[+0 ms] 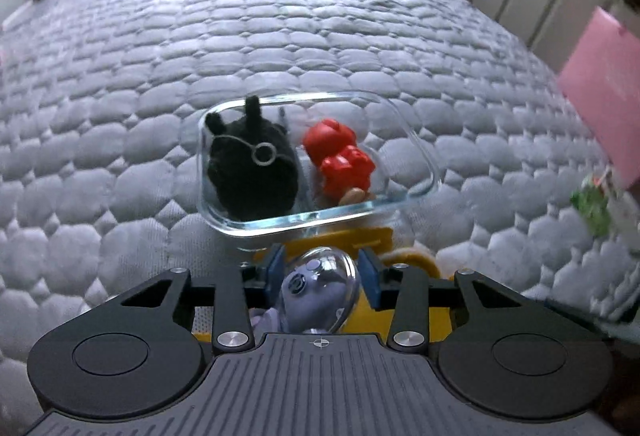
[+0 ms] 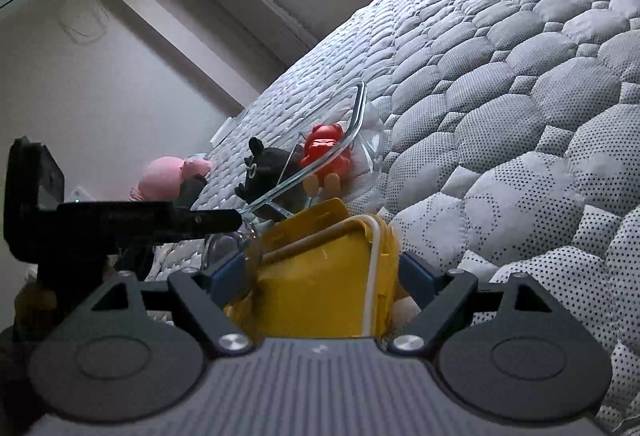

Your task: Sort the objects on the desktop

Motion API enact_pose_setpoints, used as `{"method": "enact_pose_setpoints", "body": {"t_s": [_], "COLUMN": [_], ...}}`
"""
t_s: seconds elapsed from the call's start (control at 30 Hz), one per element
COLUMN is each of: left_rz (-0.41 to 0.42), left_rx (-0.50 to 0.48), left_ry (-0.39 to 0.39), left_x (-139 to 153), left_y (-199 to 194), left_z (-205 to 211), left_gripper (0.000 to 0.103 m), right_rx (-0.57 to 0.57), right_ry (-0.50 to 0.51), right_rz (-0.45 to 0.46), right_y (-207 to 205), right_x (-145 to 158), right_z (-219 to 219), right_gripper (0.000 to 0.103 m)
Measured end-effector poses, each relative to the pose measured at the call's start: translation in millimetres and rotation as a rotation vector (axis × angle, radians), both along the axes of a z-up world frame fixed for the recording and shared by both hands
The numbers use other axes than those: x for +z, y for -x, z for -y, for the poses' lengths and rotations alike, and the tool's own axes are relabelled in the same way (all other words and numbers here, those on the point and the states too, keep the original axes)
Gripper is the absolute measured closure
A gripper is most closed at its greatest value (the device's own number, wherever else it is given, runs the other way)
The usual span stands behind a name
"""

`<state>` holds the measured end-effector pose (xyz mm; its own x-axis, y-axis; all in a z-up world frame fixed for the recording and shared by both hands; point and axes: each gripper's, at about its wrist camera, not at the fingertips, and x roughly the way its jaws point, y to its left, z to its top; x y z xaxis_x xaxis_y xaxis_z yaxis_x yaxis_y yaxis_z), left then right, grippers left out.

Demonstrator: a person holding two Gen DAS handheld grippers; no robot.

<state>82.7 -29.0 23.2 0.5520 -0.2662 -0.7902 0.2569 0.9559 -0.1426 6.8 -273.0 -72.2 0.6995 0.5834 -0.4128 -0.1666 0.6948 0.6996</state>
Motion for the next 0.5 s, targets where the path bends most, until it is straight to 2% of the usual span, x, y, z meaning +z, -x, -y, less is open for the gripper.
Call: {"method": "enact_pose_setpoints", "body": {"t_s": [0.23,0.27,0.3,0.37,0.43,0.5], "left_rz": [0.009,0.012,0.015,0.002,0.006,0.036], "left_rx": [0.075,0.082,0.087,0.098,0.114,0.135], "left_ry": [0.089,0.114,0.142,0.181,0.212,0.235], "left_x": [-1,0,2,5,10,17], "left_y": [6,8,10,15,21,28], "left_z": [-18,-22,-26,-33,-40,-46], "left_gripper": [0.062,0.067,0.078,0.080,0.069,0.049], "right_rx": [-0.028,-0.033,-0.043,-0.058,-0.053,-0.061], "right_ry": [0.038,0.046,0.063,0.099,0.158,0.217], "right_rz": [0.017,0.018,0.017,0.014,0.043,0.078], "right_y": [7,8,8,9,8,6], "right_x": [17,21,27,38,52,64], "right_z": [-5,-8,-11,-17,-25,-31], "right_gripper": [0.018,0.018,0.018,0.018,0.018,0.018]}}
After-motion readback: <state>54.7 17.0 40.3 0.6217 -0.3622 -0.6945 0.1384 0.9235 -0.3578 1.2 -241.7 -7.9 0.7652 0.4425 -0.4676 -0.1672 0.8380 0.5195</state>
